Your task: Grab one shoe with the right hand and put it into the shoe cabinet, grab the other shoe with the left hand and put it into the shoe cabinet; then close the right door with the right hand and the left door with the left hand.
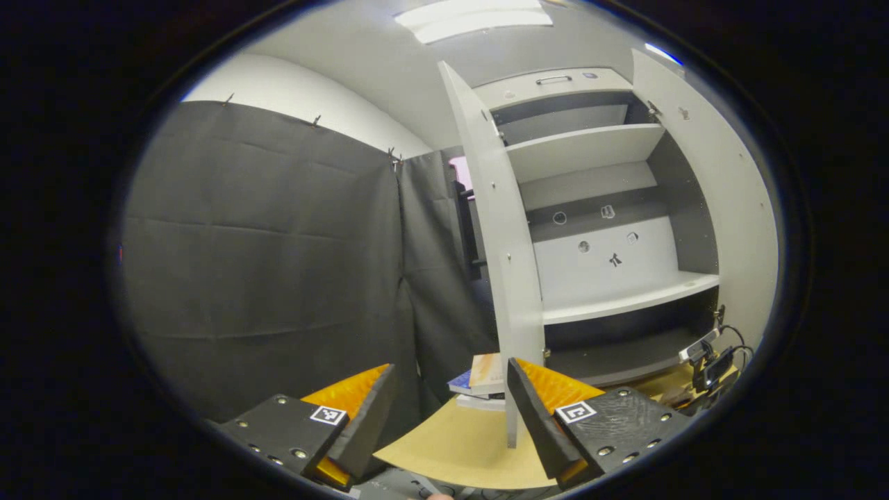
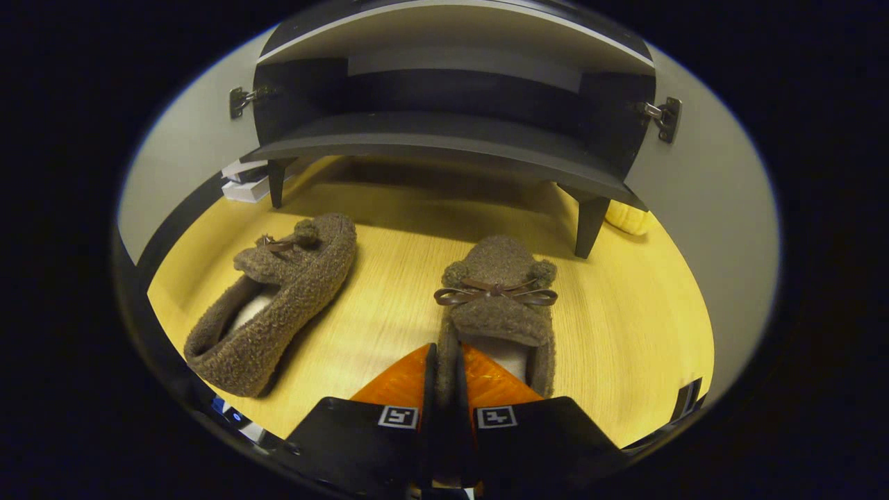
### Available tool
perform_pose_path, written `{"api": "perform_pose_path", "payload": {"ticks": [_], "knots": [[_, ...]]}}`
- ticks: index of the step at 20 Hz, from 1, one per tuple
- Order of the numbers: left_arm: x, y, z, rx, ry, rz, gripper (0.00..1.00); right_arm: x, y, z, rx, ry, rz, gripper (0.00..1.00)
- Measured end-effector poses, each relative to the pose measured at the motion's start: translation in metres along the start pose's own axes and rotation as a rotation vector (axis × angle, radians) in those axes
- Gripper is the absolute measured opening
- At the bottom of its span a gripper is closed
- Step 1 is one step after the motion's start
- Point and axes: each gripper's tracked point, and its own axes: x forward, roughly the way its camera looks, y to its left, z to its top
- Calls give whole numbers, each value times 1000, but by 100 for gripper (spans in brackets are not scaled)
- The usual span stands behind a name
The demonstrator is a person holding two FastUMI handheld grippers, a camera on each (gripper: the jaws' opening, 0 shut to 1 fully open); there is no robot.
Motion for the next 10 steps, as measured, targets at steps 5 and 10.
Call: {"api": "perform_pose_path", "payload": {"ticks": [5, 10], "knots": [[-2, 1, 2, -9, -14, -3, 100, -17, -6, 11, 30, -53, 28, 1], [-4, -2, 4, -46, -21, -36, 100, -45, -13, 32, 110, -94, 61, 1]]}}
